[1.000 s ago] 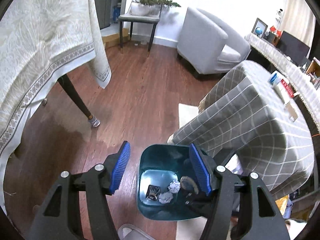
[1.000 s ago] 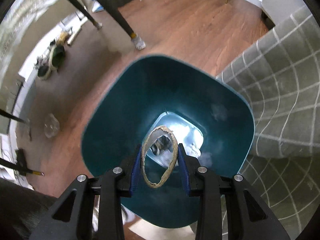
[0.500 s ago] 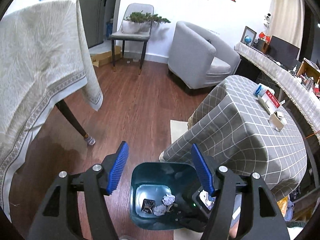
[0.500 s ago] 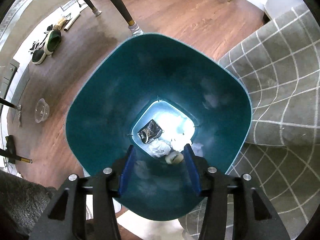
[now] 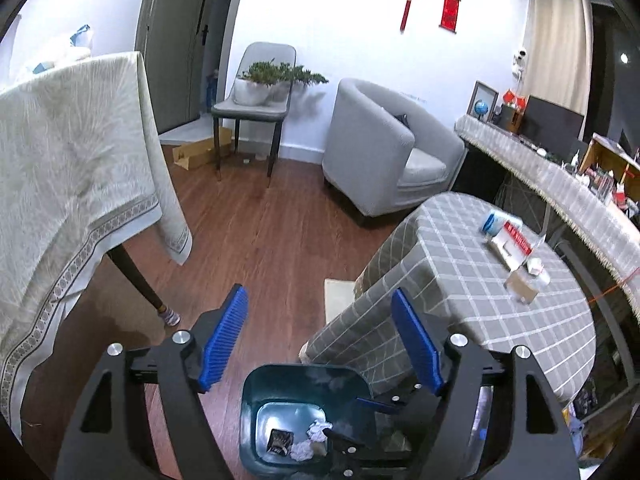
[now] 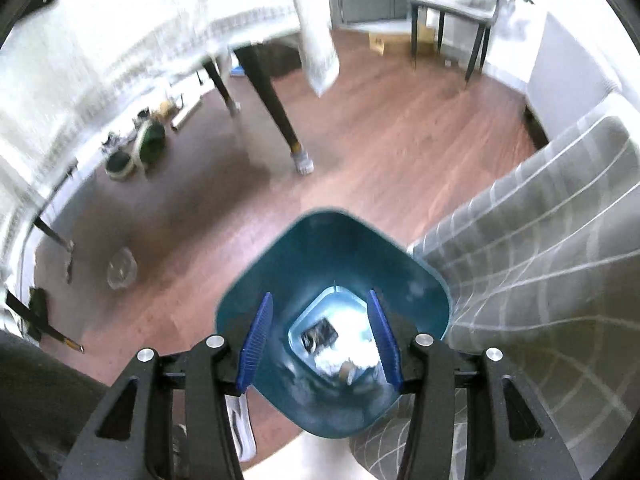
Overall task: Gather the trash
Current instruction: 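Grasp the brown tape roll with the left gripper while the right nears a lid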
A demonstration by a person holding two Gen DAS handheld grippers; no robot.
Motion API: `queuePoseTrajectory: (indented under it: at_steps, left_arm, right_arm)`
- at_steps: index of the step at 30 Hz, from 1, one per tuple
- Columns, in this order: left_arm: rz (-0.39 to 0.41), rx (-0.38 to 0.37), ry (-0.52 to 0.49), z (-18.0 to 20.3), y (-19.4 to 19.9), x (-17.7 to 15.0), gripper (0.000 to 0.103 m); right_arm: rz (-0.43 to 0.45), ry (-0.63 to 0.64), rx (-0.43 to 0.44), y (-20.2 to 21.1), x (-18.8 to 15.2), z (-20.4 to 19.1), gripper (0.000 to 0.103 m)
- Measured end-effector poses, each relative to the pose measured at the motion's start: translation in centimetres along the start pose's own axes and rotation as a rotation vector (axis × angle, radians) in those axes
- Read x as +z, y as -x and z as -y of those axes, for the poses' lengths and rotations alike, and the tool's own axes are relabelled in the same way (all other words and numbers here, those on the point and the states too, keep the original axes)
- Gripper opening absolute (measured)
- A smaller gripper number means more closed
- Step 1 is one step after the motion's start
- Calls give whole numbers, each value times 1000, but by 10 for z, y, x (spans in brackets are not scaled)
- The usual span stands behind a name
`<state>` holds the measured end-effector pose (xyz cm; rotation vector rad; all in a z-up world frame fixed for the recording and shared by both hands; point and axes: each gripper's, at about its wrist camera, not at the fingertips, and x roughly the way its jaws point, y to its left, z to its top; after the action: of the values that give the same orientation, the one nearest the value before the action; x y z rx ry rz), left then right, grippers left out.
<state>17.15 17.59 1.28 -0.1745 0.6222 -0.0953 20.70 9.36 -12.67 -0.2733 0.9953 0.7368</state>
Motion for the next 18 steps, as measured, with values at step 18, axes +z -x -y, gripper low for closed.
queuePoseTrajectory:
  at_steps: [18]
  left_arm:
    - [90, -34, -53, 53, -12, 24, 93]
  right_arm:
    - [277, -100, -108, 110, 22, 84, 66]
